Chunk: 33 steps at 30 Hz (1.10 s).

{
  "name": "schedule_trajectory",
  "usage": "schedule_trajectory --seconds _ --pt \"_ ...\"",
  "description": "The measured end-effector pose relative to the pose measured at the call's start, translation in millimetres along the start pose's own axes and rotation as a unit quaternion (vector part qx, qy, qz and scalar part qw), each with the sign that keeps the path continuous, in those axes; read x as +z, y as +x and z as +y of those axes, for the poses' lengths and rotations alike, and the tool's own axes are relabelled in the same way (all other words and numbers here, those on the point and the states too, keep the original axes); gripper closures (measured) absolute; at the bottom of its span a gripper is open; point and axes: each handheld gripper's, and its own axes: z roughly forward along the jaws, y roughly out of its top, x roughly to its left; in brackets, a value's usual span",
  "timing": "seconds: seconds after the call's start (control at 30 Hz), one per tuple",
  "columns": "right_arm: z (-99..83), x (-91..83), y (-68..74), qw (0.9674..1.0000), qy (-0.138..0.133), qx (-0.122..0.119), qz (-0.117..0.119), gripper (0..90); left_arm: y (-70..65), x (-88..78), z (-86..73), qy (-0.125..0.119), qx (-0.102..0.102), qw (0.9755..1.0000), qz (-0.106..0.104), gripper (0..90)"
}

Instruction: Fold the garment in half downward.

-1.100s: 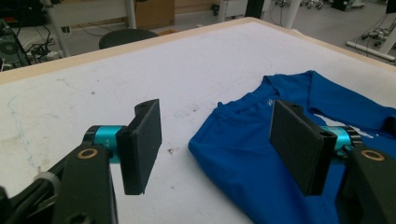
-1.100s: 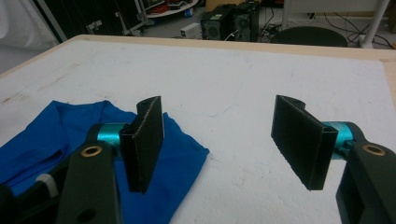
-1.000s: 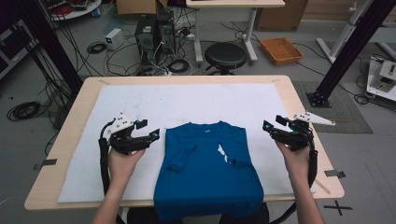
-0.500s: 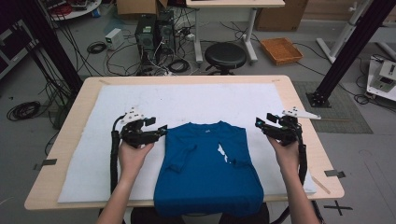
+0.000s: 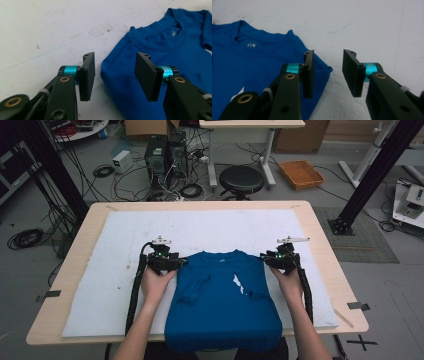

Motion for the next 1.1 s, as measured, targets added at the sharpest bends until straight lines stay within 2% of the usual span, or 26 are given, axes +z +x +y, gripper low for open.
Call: schedule_trajectory --seconds 0.1,0.17,0.2,0.23,0.3,0.33,0.4,0.53,0.67,0.77,0.83,0.97,1.07,1.1 --pt "-0.8 4.9 2.9 0.9999 0.012 -0.004 0.002 66.7 -0.8 3.7 -1.2 0.010 0.005 0.9999 0.008 55.2" --pt "-1.4 7.7 5.9 0.9996 0.019 -0.019 -0.003 73.8 -0.6 5.6 -2.2 0.021 0.011 0.9996 0.018 59.4" --pt "-2.0 9.1 7.3 0.9993 0.023 -0.027 -0.008 78.6 -1.6 5.8 -2.6 0.018 0.011 0.9995 0.025 61.8" --pt "-3.1 10.5 8.4 0.9991 0.026 -0.031 -0.010 84.0 -1.7 5.2 -2.6 0.020 0.015 0.9993 0.027 66.1" --pt "-5.5 12.2 9.5 0.9989 0.028 -0.037 -0.008 88.8 -1.4 5.0 -2.2 0.018 0.012 0.9994 0.026 68.1" --pt "-5.8 11.7 9.5 0.9989 0.024 -0.038 -0.009 88.3 -1.5 4.4 -1.7 0.017 0.016 0.9994 0.026 67.5" --pt "-4.0 8.7 8.9 0.9995 0.004 -0.032 -0.003 81.4 -2.7 3.7 0.5 0.001 0.019 0.9993 0.032 58.4" --pt "8.7 7.6 13.2 0.9992 -0.015 -0.038 0.002 75.1 -3.1 7.2 9.1 0.000 0.024 0.9994 0.025 55.7" --pt "19.0 21.2 22.0 0.9989 0.001 -0.047 0.004 68.6 -8.1 19.8 17.1 0.026 0.033 0.9991 0.008 54.9" --pt "20.5 33.3 27.1 0.9984 0.010 -0.055 0.006 68.5 -12.7 28.8 17.9 0.038 0.044 0.9983 0.008 53.3" --pt "21.2 40.7 29.3 0.9981 0.022 -0.057 0.005 68.1 -12.8 30.7 17.1 0.039 0.045 0.9982 0.012 54.2" --pt "23.8 53.1 31.8 0.9967 0.046 -0.067 0.003 70.3 -14.8 29.4 17.4 0.043 0.054 0.9974 0.022 62.0" --pt "24.1 55.2 35.1 0.9950 0.056 -0.082 0.004 88.8 -18.0 29.6 17.0 0.047 0.073 0.9958 0.029 73.1" --pt "24.3 54.7 35.4 0.9949 0.054 -0.085 0.005 89.1 -18.0 29.7 16.9 0.047 0.077 0.9957 0.025 79.1"
